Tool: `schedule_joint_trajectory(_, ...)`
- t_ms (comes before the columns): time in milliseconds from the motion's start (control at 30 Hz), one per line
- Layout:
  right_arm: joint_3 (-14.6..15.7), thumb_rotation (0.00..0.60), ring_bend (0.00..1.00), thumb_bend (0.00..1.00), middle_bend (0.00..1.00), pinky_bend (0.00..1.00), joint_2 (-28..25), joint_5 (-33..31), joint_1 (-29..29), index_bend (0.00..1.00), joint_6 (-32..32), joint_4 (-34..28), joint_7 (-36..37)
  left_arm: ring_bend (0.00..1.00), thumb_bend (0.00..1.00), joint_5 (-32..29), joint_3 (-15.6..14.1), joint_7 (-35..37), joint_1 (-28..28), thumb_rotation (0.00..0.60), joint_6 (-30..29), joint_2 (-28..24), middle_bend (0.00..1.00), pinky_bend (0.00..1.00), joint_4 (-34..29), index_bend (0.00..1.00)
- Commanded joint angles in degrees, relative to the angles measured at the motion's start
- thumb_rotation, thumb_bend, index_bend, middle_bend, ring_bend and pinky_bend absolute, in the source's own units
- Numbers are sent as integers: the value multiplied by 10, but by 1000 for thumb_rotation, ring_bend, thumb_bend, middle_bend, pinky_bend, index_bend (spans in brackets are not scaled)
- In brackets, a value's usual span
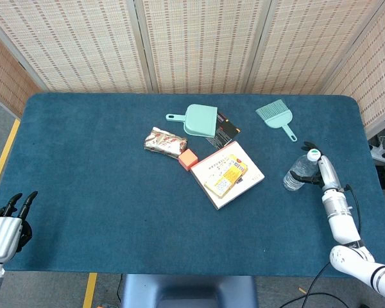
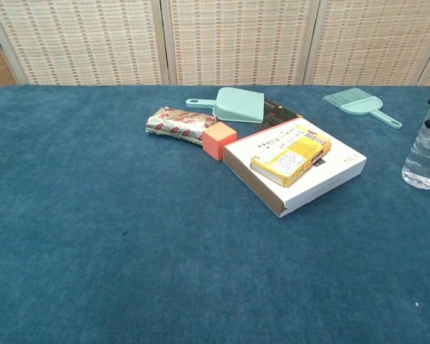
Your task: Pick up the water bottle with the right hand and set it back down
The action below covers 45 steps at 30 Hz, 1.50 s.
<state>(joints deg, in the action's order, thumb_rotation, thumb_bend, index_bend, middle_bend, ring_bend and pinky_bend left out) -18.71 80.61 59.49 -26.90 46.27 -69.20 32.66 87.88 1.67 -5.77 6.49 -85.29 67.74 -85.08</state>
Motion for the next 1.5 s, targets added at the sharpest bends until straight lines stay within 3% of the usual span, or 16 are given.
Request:
schedule_joint_trajectory(33, -2, 600, 126, 302, 308, 308, 10, 0, -3, 296, 2, 8, -3, 89, 329, 0, 0, 1, 0, 600, 0, 1, 106, 331, 2, 60)
schedule_joint_trajectory(233, 0, 600, 355, 431, 505, 467, 18, 3, -1, 591, 13, 11, -18, 89, 329, 1, -1, 2, 0, 600, 0, 0, 110, 330, 3, 65)
schedule_joint_trajectory(400, -3, 600, 435, 461, 583, 541, 17, 9, 8, 699, 42, -7, -28, 89, 329, 0, -2, 0, 0, 600, 2, 0, 114, 331, 2, 67)
schedule_joint_trajectory(700, -52, 600, 451, 475, 600, 560, -62, 76, 49, 724, 121, -164, 88, 89, 329, 1, -3, -3, 1, 600, 4, 0, 120, 330, 0, 69)
schedule_joint_trajectory(933, -50, 600, 451, 475, 600, 564, -58, 85, 56, 724, 186, -192, 21, 89, 329, 1, -3, -2, 1, 600, 4, 0, 123, 331, 0, 69)
schedule_joint_trajectory(1033, -49, 600, 451, 475, 600, 565, -92, 80, 60, 724, 120, -243, 121, 90, 330, 2, -4, -2, 1, 600, 5, 0, 123, 331, -1, 69)
schedule_joint_trajectory(1100, -54, 600, 452, 475, 600, 566, -127, 89, 62, 724, 55, -271, 237, 90, 329, 2, -5, -3, 1, 600, 5, 0, 123, 331, 0, 69)
schedule_joint_trajectory(1200, -62, 600, 452, 475, 600, 567, -160, 119, 61, 724, -12, -277, 380, 90, 329, 2, -4, -2, 1, 600, 5, 0, 124, 331, 0, 69)
schedule_joint_trajectory(1267, -59, 600, 452, 475, 600, 567, -167, 145, 56, 724, -29, -262, 421, 89, 327, 1, -4, -1, 1, 600, 6, 0, 124, 331, 1, 69)
schedule_joint_trajectory(1367, -43, 600, 452, 475, 600, 569, -153, 161, 52, 724, 0, -225, 352, 89, 327, 0, -3, -1, 2, 600, 6, 0, 125, 331, 2, 69)
schedule_joint_trajectory(1500, -30, 600, 452, 476, 600, 571, -76, 107, 51, 724, 127, -175, 66, 89, 328, 1, -4, -1, 1, 600, 5, 0, 126, 331, 2, 69)
